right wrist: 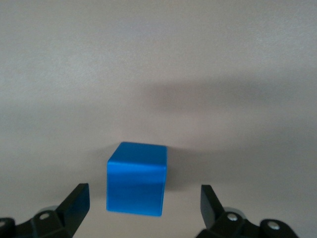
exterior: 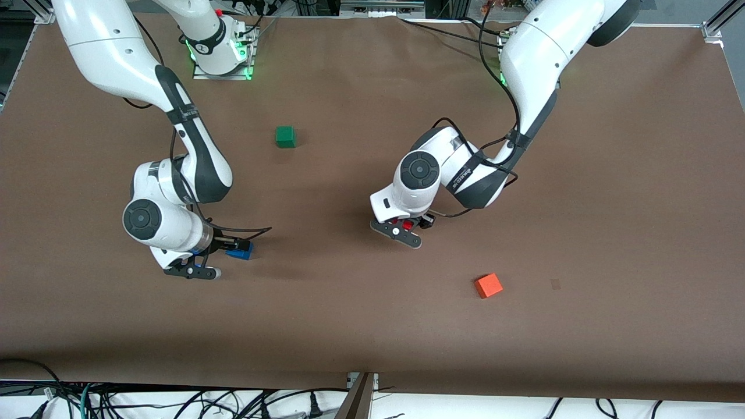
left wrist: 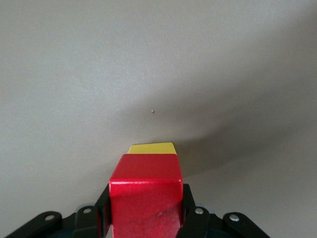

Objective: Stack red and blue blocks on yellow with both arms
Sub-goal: 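Release the red cube on the yellow cube while the right gripper grasps blue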

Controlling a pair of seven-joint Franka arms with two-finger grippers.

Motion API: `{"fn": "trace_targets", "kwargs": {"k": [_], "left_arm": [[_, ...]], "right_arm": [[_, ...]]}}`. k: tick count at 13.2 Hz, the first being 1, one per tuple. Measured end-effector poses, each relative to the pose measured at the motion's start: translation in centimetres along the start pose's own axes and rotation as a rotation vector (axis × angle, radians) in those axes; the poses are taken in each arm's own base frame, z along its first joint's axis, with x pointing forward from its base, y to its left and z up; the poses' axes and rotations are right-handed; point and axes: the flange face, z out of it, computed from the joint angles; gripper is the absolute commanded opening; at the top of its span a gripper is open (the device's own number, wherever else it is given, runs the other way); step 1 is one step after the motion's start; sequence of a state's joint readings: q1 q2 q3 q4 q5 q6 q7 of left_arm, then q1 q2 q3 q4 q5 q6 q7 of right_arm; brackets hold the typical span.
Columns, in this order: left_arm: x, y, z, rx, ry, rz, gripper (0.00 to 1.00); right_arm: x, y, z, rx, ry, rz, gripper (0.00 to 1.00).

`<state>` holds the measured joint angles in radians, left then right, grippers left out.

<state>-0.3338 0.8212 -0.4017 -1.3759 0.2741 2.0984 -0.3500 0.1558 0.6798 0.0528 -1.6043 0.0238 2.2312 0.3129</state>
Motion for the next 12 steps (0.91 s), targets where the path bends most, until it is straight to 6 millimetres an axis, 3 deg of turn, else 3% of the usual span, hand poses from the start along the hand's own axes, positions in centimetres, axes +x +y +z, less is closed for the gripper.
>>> {"fn": "trace_targets", "kwargs": {"k": [2, 3, 4, 8, 12], "left_arm": [[0.0, 0.0, 0.0, 0.000, 0.000, -0.001, 0.00], [0.0, 0.0, 0.0, 0.000, -0.001, -0.002, 0.94], [0.0, 0.0, 0.0, 0.000, -0.001, -0.010, 1.00], [0.0, 0.0, 0.1, 0.000, -0.001, -0.048, 1.00], [0.0, 0.0, 0.1, 0.000, 0.000, -0.056, 1.00]], "right_arm": [[0.2, 0.0, 1.0, 0.004, 0.010, 0.012, 0.94], [0.2, 0.0, 1.3, 0.005, 0.012, 0.015, 0.90], [0.3, 0.0, 1.5, 0.005, 0.013, 0.018, 0.87], [0.3, 0.0, 1.8, 0.006, 0.014, 0.024, 0.77], [0.3, 0.0, 1.8, 0.006, 0.015, 0.030, 0.55]]}}
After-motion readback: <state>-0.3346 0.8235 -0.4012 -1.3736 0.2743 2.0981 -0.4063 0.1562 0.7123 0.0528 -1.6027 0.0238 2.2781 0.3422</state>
